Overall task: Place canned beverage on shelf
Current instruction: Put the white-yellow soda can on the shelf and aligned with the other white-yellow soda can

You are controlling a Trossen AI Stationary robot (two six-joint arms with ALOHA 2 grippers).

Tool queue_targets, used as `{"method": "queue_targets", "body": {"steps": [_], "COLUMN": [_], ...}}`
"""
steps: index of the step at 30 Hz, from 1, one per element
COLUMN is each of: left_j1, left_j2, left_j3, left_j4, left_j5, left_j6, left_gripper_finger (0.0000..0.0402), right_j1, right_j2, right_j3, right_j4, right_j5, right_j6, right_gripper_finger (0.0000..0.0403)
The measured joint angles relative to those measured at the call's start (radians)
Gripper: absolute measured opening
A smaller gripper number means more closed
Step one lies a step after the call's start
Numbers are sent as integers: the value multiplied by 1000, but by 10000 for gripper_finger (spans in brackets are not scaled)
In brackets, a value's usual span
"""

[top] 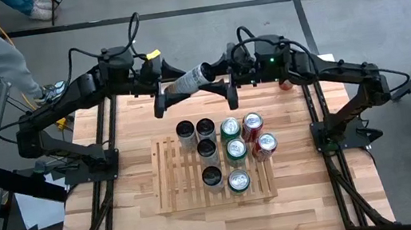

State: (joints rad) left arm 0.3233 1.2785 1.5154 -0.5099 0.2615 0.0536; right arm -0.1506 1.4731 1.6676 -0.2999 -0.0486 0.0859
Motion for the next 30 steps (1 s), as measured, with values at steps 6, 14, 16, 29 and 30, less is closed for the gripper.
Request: {"method": "queue_targets", "body": {"steps": [6,14,16,29,30], "left_j1": [0,13,22,111,120], "left_j2": [-1,-14,-22,-149,-162], "left_j3": [0,1,1,-1,-1], "left_j4": [-2,-23,-32,-122,-108], "left_j5": [4,0,-7,-195,-191], "left_j6": [11,35,52,69,54], "left_gripper_finger": [231,231,231,231,231], "right_j1": [0,-1,-8,-98,-101], "right_j2": [0,2,5,-33,-34], "right_j3": [0,0,-1,1,3], "right_j4": [14,27,32,43,51], "right_j5": [2,-5,-8,-15,-15], "right_j6": [-8,-17,-23,46,46], "right_gripper_finger": [213,213,233,364,364]}}
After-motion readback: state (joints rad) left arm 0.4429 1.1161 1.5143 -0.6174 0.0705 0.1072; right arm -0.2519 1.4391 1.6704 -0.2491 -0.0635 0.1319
